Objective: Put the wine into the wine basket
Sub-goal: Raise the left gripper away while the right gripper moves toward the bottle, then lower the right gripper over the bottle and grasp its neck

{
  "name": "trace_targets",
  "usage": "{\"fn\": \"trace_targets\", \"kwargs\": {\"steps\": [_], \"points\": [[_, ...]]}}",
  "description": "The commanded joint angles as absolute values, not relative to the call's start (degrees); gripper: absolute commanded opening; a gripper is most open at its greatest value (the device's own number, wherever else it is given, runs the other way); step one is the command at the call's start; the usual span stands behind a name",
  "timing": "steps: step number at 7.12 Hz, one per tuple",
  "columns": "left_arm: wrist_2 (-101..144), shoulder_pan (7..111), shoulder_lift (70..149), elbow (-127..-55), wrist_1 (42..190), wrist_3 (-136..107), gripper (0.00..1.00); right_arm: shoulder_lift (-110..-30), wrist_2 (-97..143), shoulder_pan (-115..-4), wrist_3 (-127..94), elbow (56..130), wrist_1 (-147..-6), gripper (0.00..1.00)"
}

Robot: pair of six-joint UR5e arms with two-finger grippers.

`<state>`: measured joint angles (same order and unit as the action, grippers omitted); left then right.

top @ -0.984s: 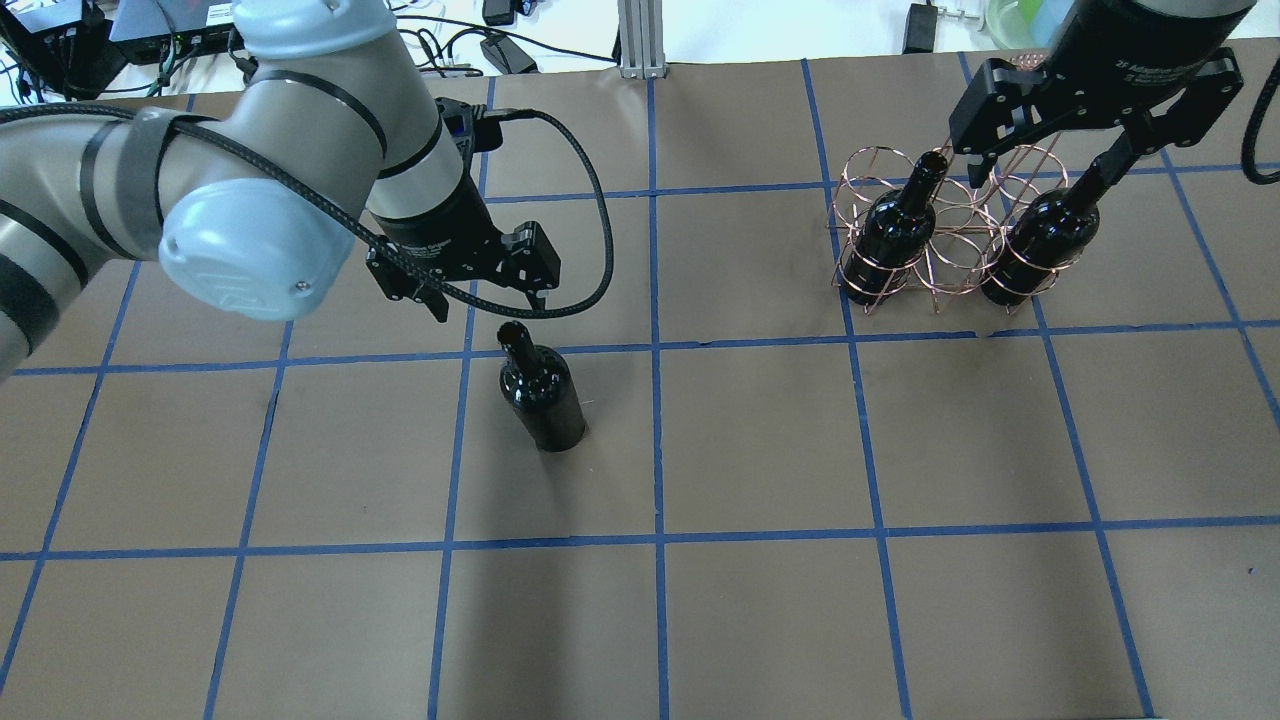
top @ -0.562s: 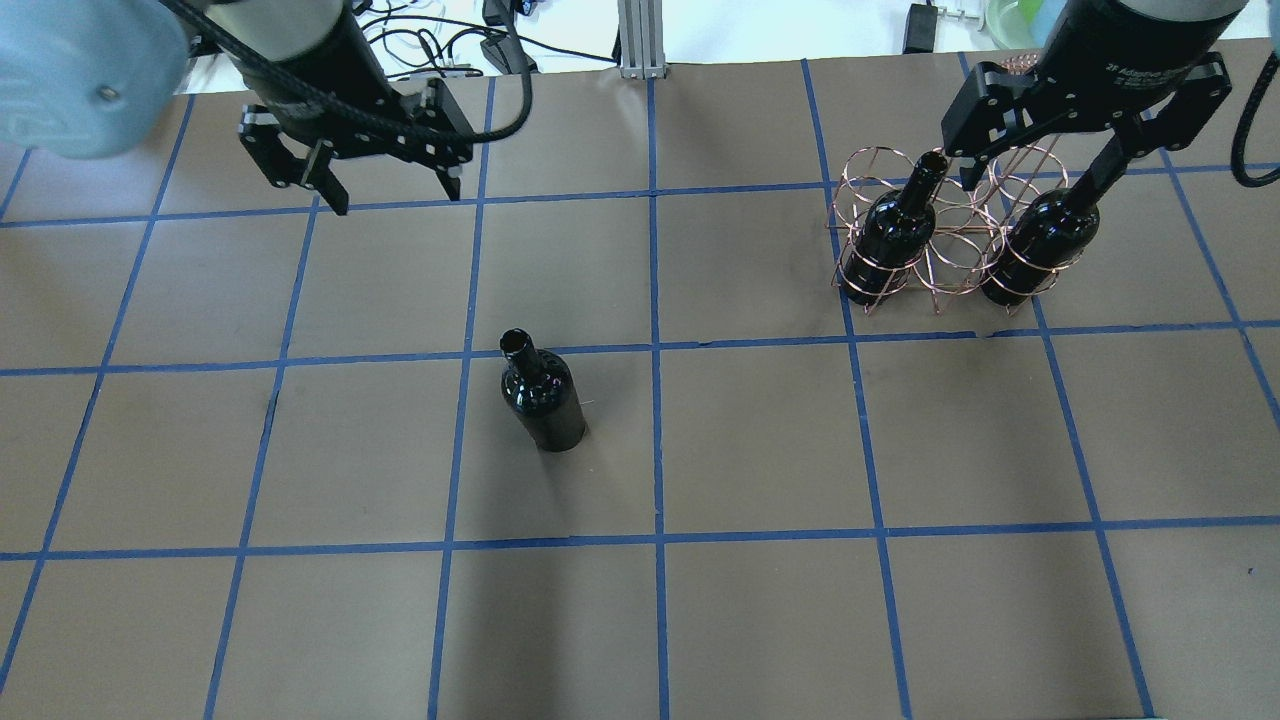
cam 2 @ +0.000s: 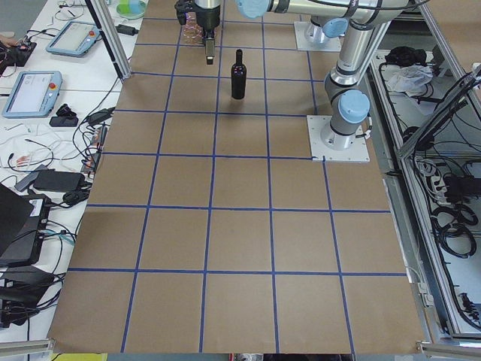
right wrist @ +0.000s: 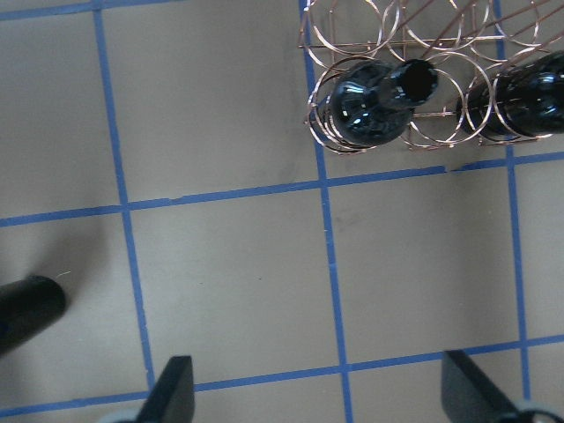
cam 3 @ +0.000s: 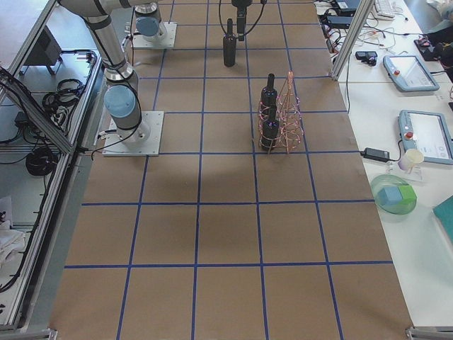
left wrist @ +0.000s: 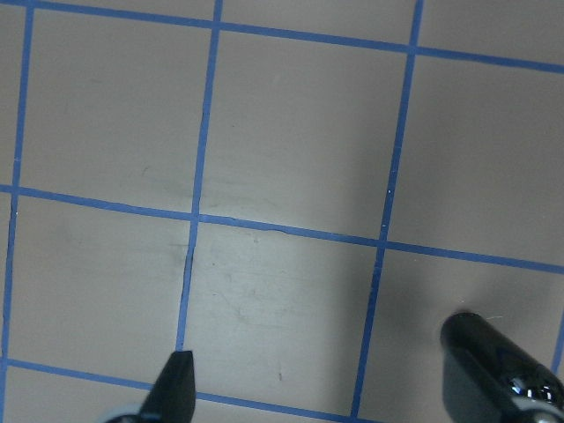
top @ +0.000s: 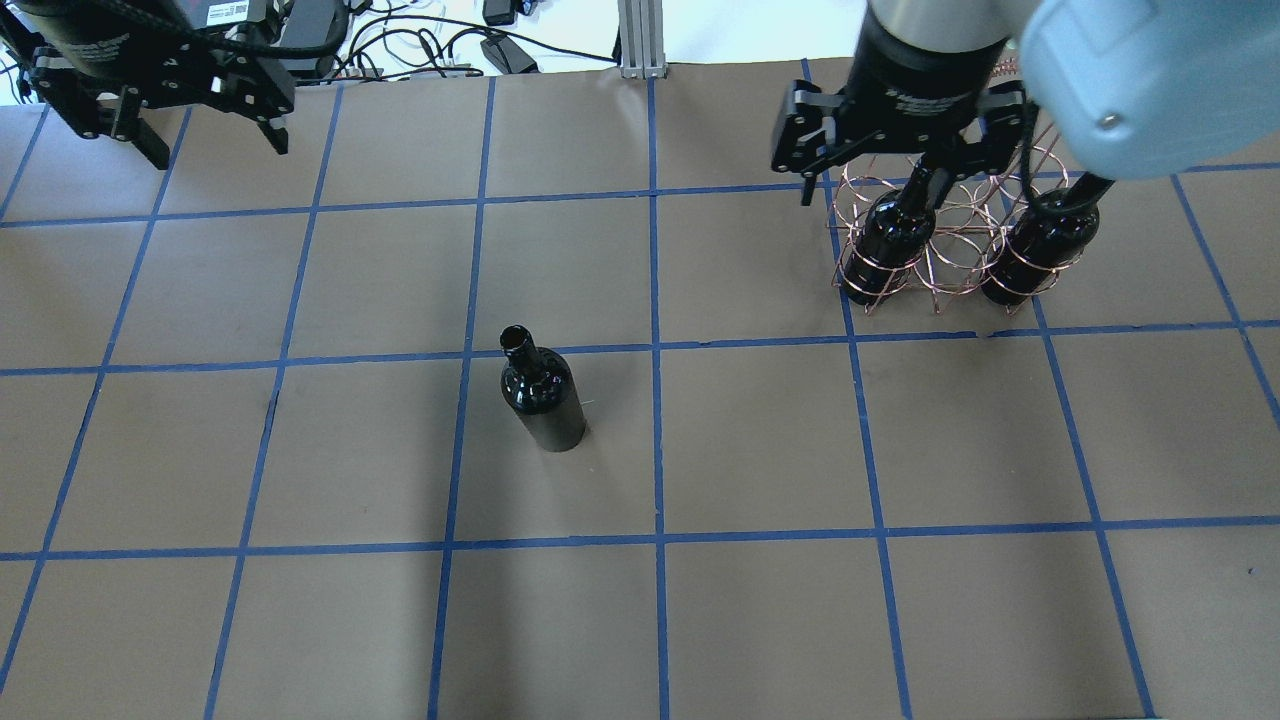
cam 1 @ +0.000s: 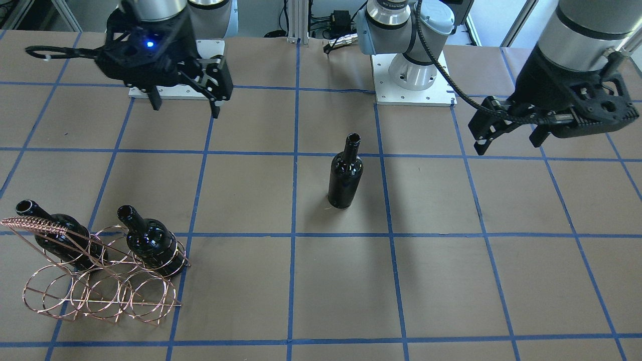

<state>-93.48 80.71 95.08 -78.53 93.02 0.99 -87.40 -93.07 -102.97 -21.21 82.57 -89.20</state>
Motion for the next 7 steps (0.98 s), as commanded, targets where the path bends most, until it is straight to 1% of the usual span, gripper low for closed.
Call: {"fn": "trace_targets", "kwargs": {"steps": [1,3,5,7], "points": [[-93.95,76.21,94.67,-79.45,92.99,11.11,1.0,-82.47,-93.08,-113.07,-33.96,80.08,-93.67,1.0],[-94.04,76.11,93.69,-79.54,93.43,12.13,1.0,-75.1,-93.86,-121.95,-44.69,75.52,-96.14,1.0],[-94.13,75.59,93.34,-79.54,93.51,12.3,1.0,-69.55,-93.78,-128.55,-53.32,75.41,-102.45,1.0],[-93.96,72.79,93.08,-79.54,93.43,17.99,1.0,-68.56,-93.96,-129.37,-46.99,76.11,-102.22,1.0]]}}
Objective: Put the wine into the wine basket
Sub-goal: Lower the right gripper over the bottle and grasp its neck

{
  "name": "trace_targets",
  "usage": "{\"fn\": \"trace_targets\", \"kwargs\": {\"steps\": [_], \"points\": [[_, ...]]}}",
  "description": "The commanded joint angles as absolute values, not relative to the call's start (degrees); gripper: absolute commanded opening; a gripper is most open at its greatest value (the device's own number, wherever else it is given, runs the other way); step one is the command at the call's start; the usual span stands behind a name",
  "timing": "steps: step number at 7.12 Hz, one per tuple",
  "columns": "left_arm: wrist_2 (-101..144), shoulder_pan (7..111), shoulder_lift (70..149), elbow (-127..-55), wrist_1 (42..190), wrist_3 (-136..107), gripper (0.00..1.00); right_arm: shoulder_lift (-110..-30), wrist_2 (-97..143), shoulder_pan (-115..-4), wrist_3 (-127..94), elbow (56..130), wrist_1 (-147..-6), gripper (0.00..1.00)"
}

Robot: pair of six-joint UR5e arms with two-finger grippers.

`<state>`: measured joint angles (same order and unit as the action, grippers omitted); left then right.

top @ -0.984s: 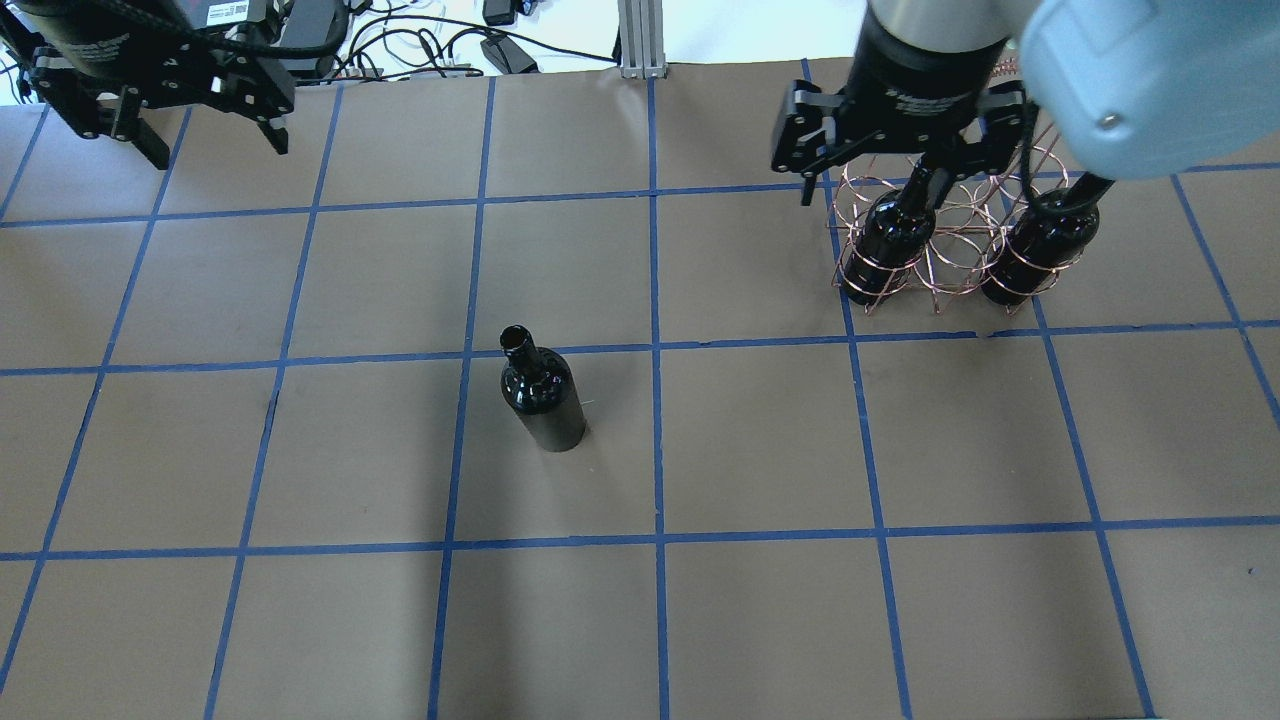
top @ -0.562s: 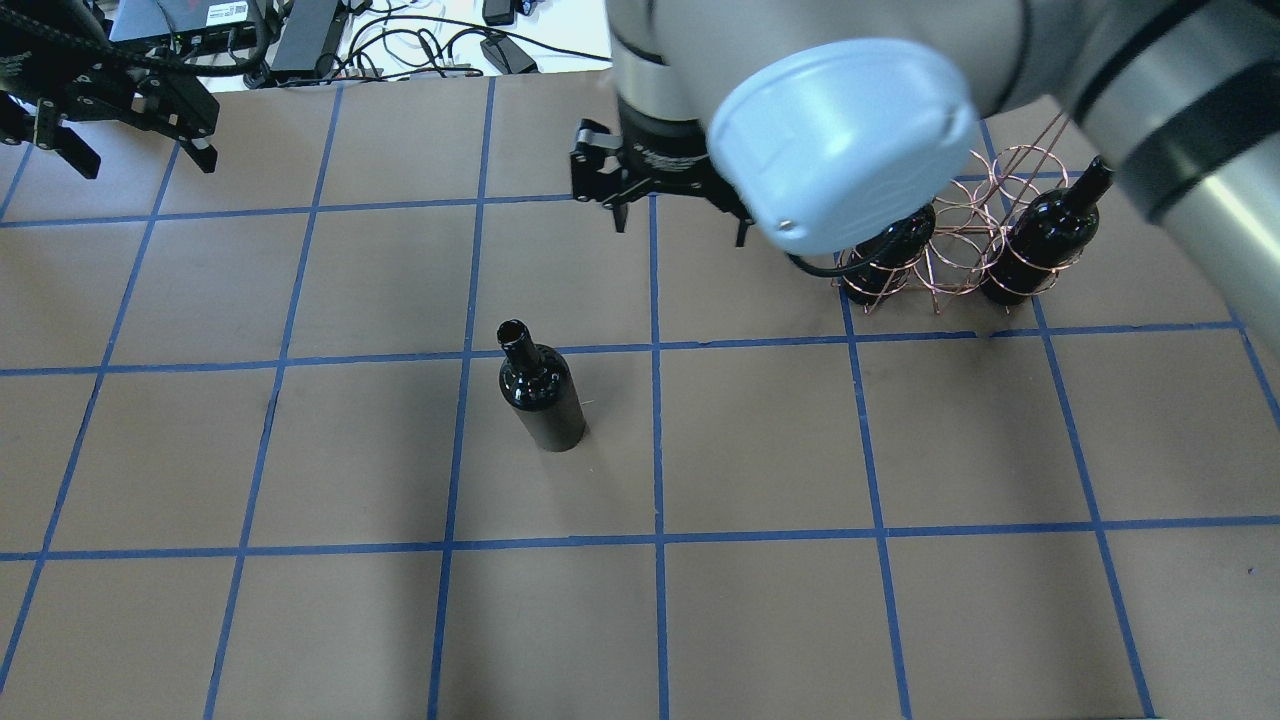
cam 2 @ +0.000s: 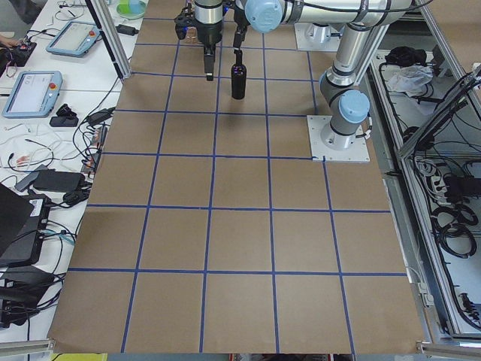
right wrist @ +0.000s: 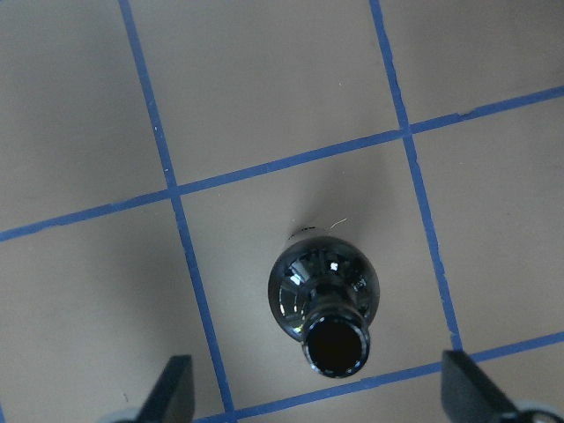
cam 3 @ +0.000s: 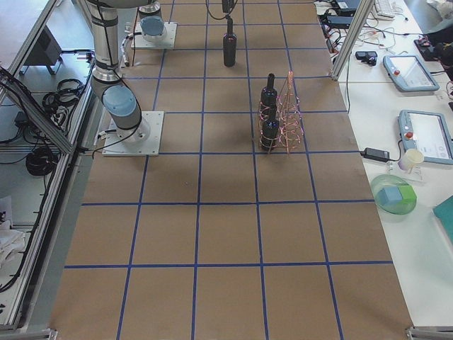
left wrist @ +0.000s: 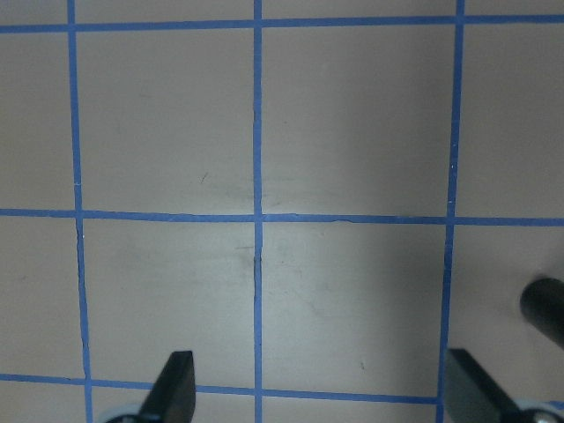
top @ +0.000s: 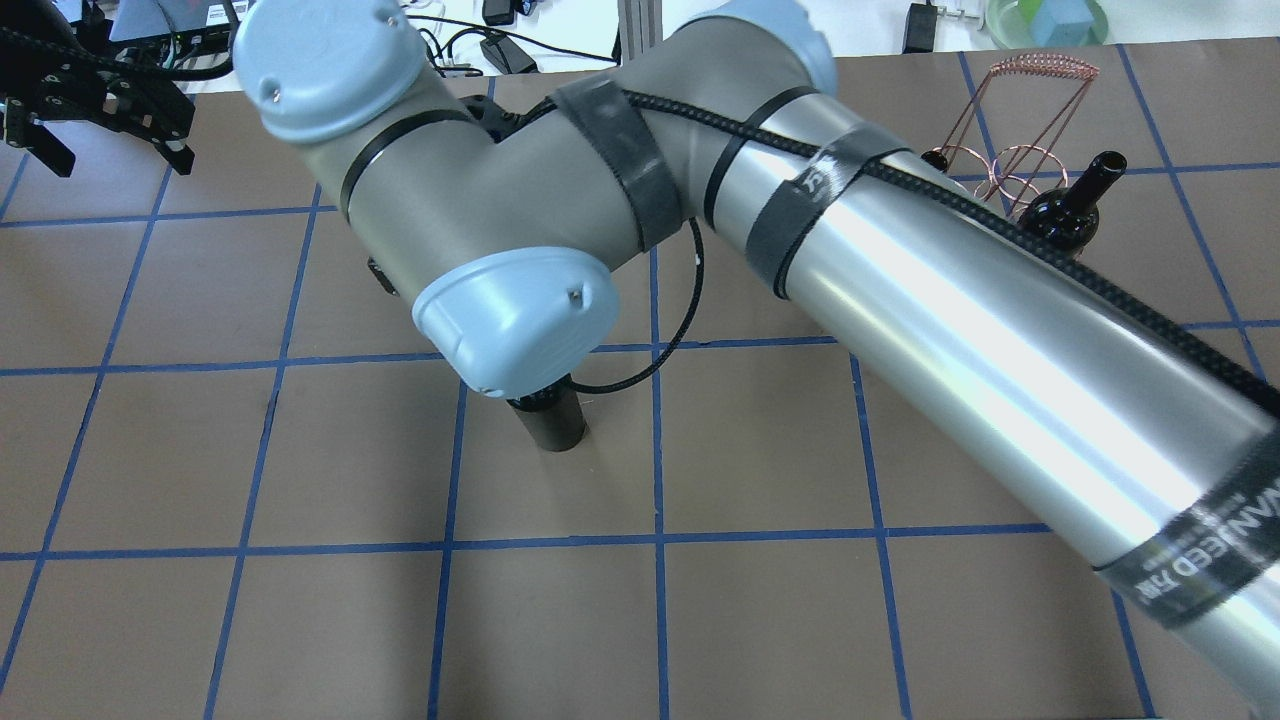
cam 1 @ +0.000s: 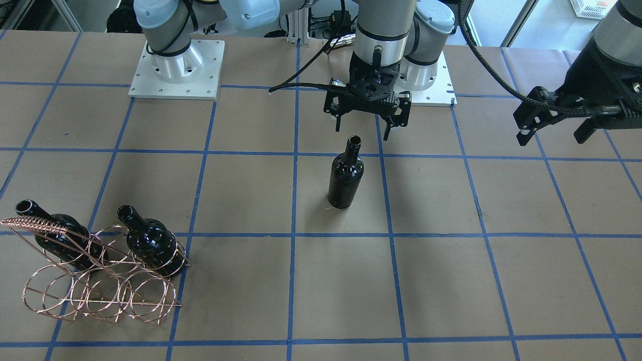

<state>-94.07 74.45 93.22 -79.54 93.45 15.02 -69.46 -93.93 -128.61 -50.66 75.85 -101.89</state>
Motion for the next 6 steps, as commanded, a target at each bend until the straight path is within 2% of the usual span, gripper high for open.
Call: {"fn": "trace_targets", "kwargs": {"steps": [1,3,5,6], "points": [[-93.87,71.38,92.99,-79.54,93.43,20.02,1.0,-68.29,-93.87,-129.29,-41.28,77.33,-102.65,0.99],[-93.78,71.54,92.81,-79.54,93.52,20.48,1.0,-68.9,-93.87,-129.29,-39.73,80.75,-105.18,0.93],[-93.78,71.37,92.81,-79.63,93.78,20.48,1.0,-68.91,-93.95,-129.29,-39.3,81.3,-107.13,0.78],[-93.78,71.54,92.81,-79.89,93.87,20.48,1.0,-68.99,-94.04,-128.85,-37.11,81.3,-107.14,0.78]]}}
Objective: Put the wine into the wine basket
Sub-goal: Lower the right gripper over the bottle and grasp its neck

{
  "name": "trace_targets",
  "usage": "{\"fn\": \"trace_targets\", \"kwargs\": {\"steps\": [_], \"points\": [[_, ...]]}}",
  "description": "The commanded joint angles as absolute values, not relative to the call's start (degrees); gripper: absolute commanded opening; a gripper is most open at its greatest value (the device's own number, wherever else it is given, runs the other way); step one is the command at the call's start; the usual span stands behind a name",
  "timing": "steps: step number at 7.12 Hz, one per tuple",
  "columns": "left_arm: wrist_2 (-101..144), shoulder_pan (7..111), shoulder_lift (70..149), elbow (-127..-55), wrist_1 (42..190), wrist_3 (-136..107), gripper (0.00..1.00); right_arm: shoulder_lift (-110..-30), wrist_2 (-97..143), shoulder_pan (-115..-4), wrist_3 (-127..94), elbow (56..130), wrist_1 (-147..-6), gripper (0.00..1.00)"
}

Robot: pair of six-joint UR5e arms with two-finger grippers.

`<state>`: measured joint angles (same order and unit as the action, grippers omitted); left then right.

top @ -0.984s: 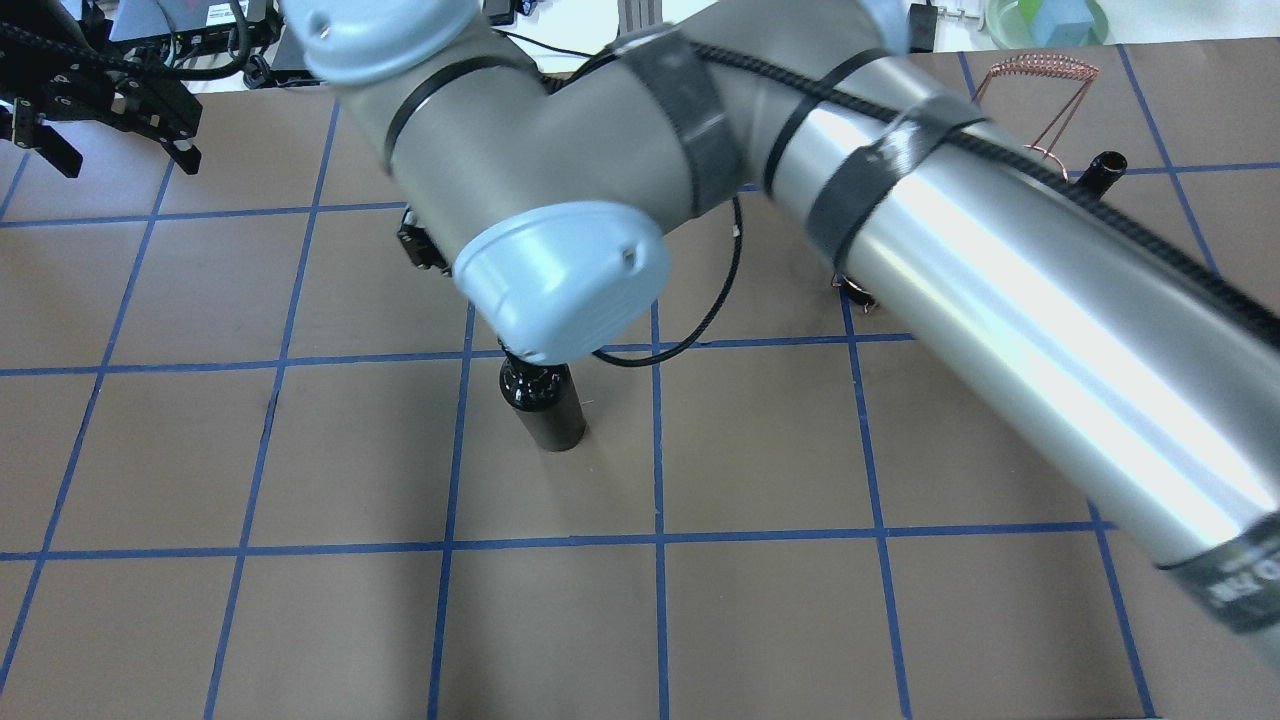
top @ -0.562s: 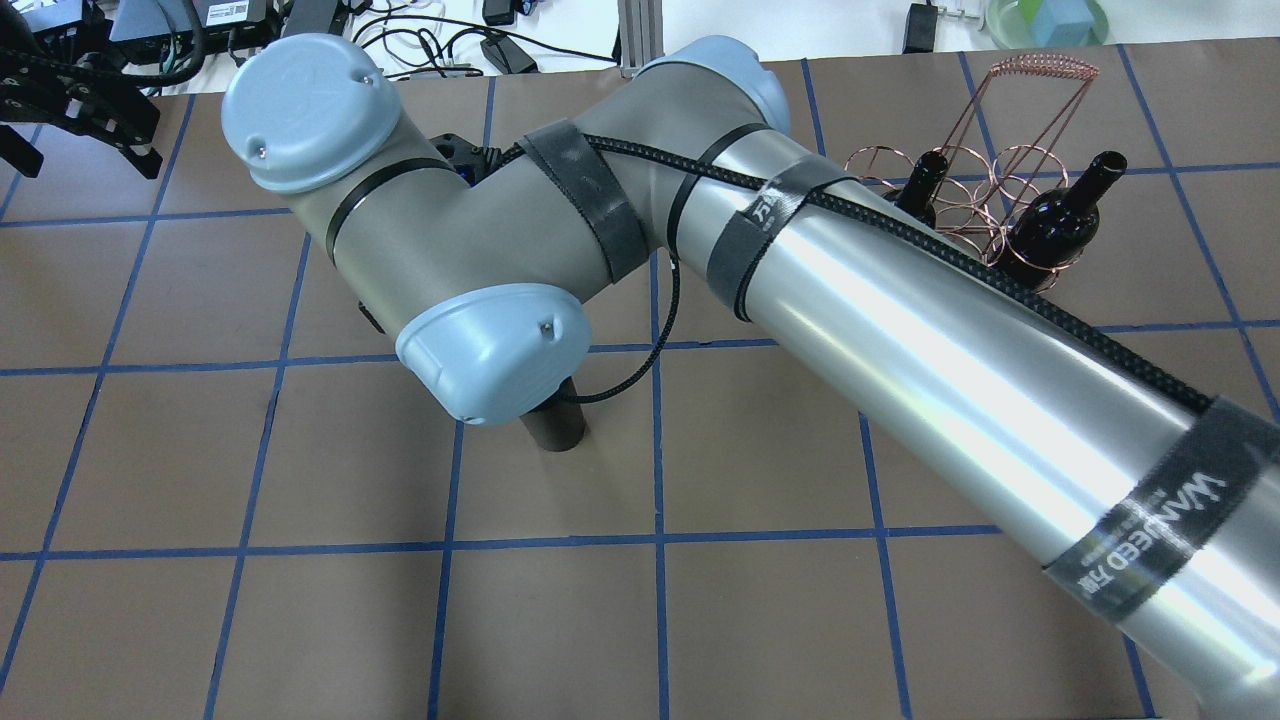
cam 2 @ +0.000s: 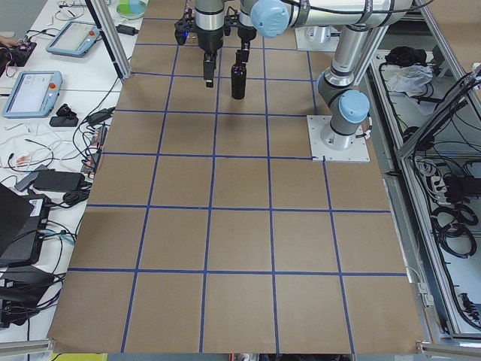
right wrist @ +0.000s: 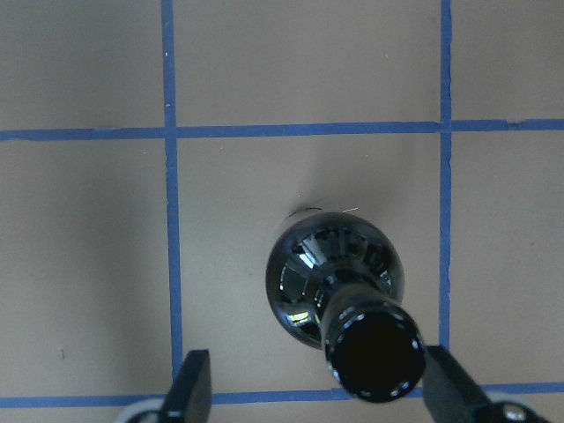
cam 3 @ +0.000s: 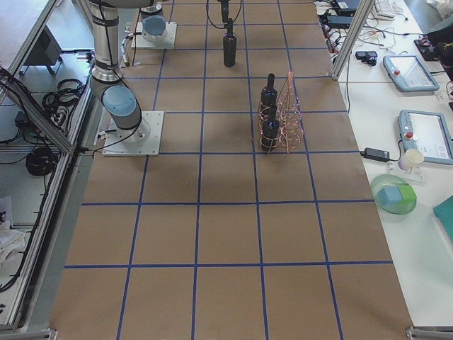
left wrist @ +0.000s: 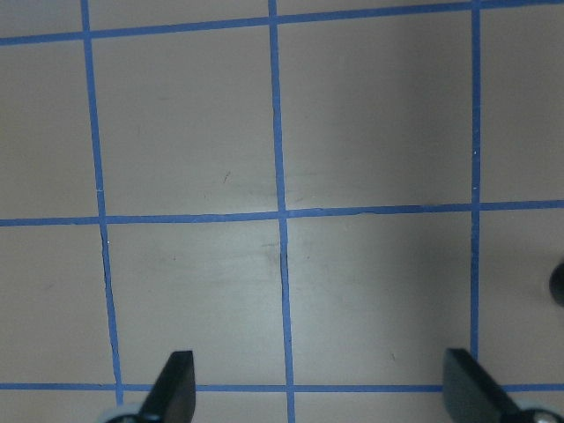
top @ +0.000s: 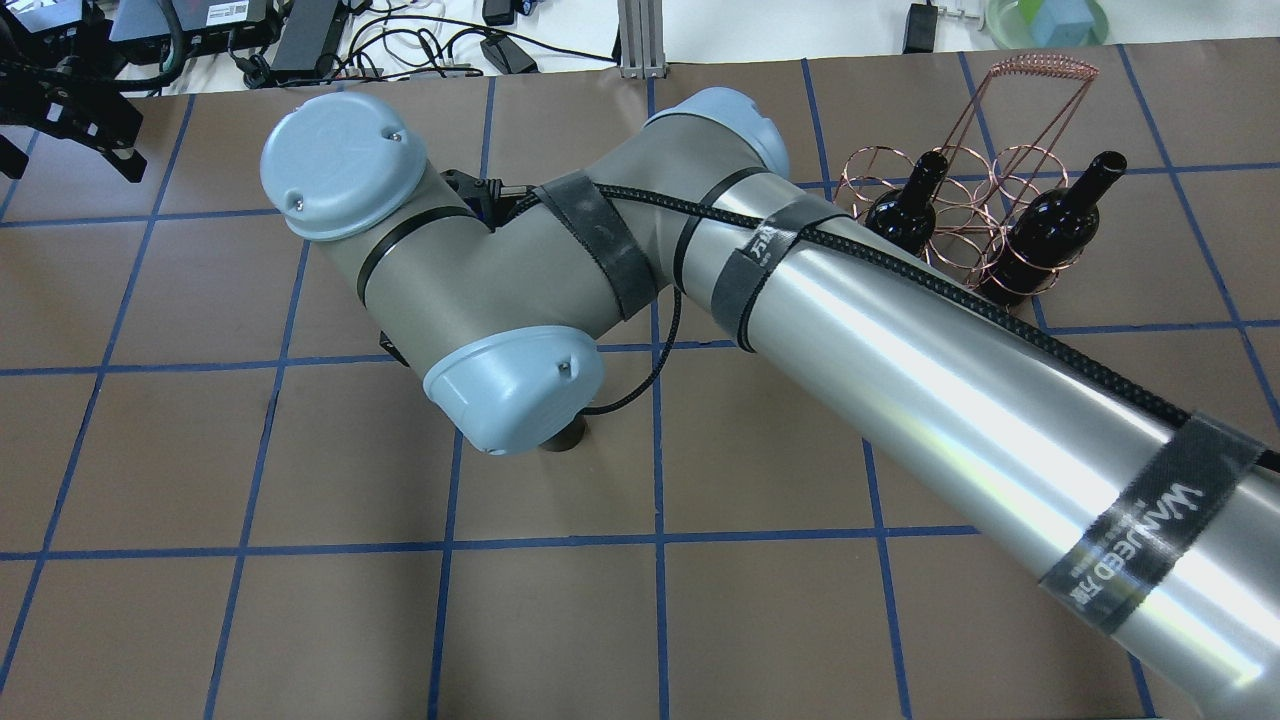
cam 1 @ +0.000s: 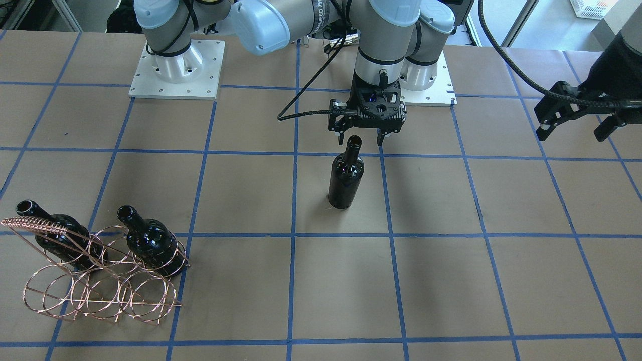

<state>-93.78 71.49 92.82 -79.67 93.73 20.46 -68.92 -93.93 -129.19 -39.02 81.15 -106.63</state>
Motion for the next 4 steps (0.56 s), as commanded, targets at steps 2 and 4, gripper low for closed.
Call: {"fn": "trace_targets", "kwargs": {"steps": [2,4], "points": [[-93.52,71.72,92.72,-79.98,94.22,20.48,1.0,-69.17,-96.49,-128.67,-36.21,81.3,-106.96,0.77],[-93.52,71.72,92.55,-80.24,94.22,20.48,1.0,-69.43,-96.59,-128.41,-36.12,81.3,-107.22,0.65]]}}
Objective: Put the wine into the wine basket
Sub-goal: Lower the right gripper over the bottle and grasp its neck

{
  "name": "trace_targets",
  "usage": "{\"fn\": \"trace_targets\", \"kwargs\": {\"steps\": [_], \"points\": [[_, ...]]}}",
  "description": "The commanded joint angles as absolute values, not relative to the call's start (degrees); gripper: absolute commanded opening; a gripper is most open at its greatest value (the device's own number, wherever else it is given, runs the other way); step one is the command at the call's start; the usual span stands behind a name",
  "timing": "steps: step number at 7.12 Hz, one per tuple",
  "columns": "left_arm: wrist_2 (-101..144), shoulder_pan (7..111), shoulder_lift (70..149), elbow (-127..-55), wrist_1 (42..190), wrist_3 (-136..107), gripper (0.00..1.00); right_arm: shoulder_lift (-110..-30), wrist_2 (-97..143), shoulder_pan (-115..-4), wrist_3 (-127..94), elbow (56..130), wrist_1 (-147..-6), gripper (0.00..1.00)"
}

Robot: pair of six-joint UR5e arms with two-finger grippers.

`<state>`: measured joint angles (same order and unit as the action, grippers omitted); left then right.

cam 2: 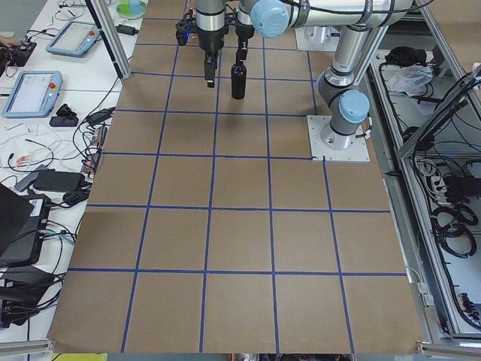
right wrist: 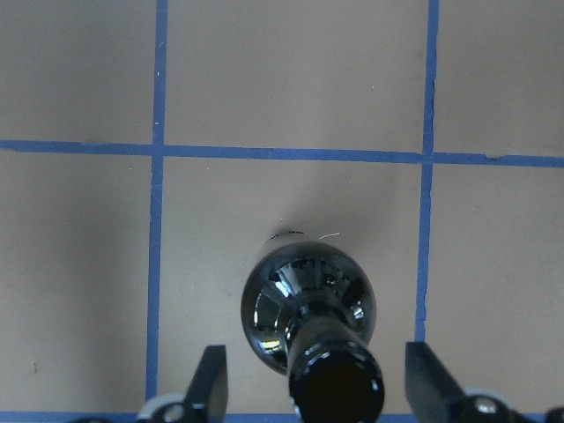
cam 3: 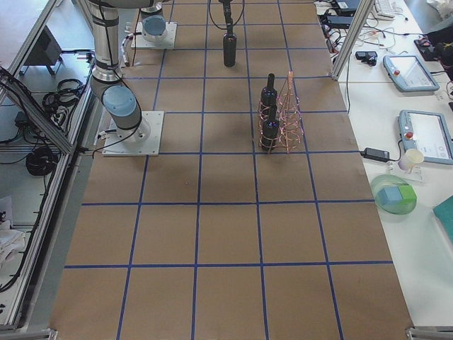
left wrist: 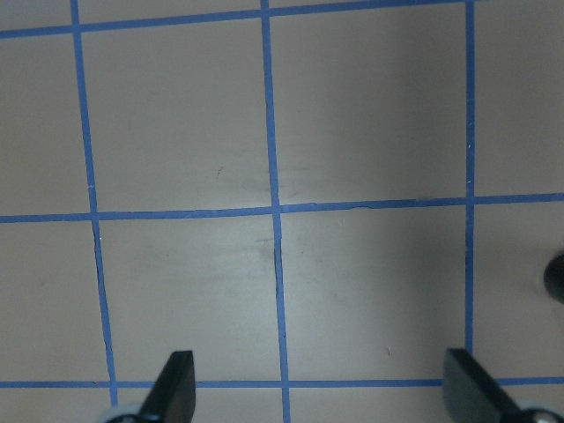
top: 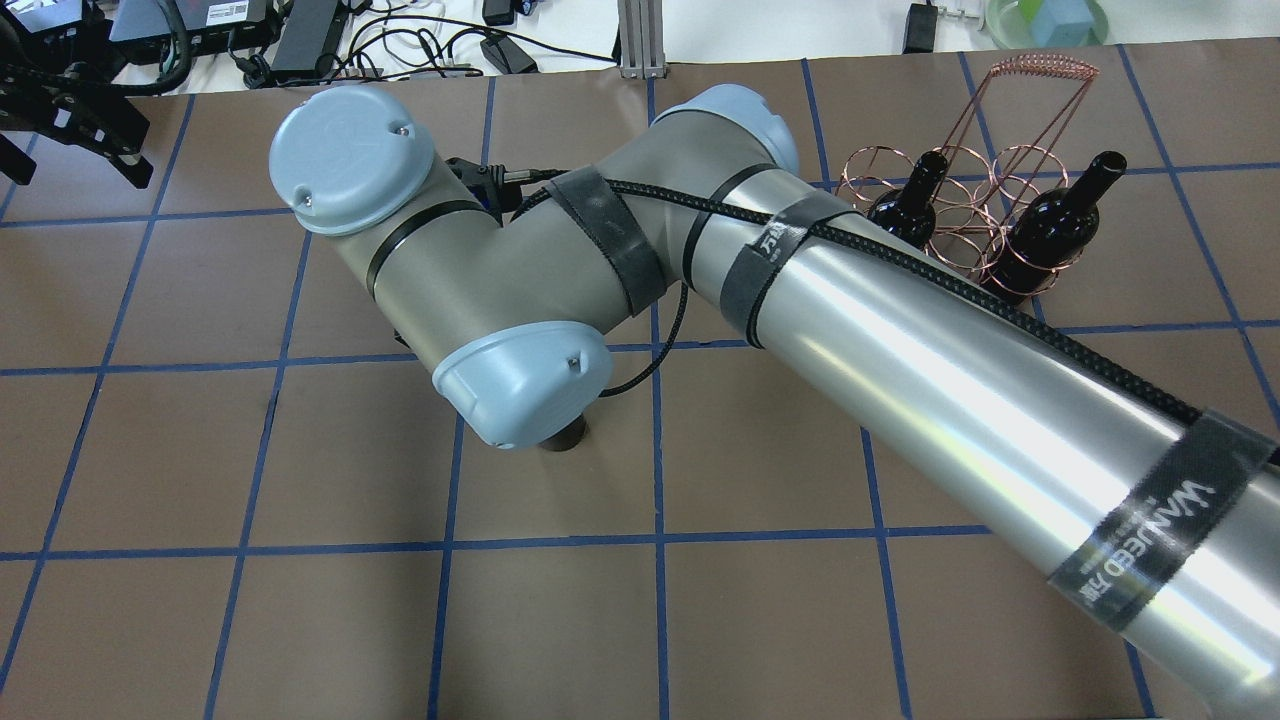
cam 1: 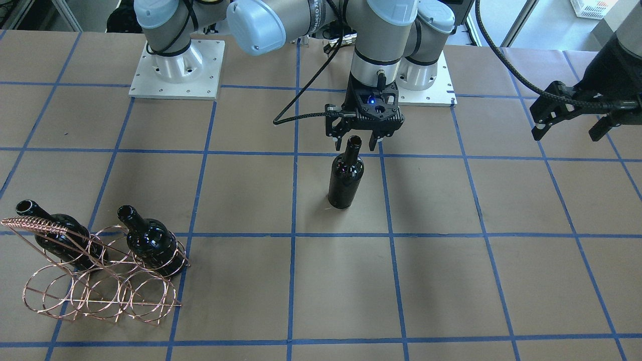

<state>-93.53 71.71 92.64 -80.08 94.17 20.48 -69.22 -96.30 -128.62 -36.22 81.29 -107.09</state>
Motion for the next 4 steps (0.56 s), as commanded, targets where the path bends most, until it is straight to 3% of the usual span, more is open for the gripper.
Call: {"fn": "trace_targets", "kwargs": {"steps": [1,4], "points": [[-93.43,71.81,92.55,-80.33,94.22,20.48,1.0,-69.43,-96.5,-128.41,-35.69,81.3,-107.31,0.55],[-93.43,71.81,92.55,-80.42,94.22,20.48,1.0,-69.43,-95.98,-128.23,-35.16,81.39,-107.93,0.29]]}}
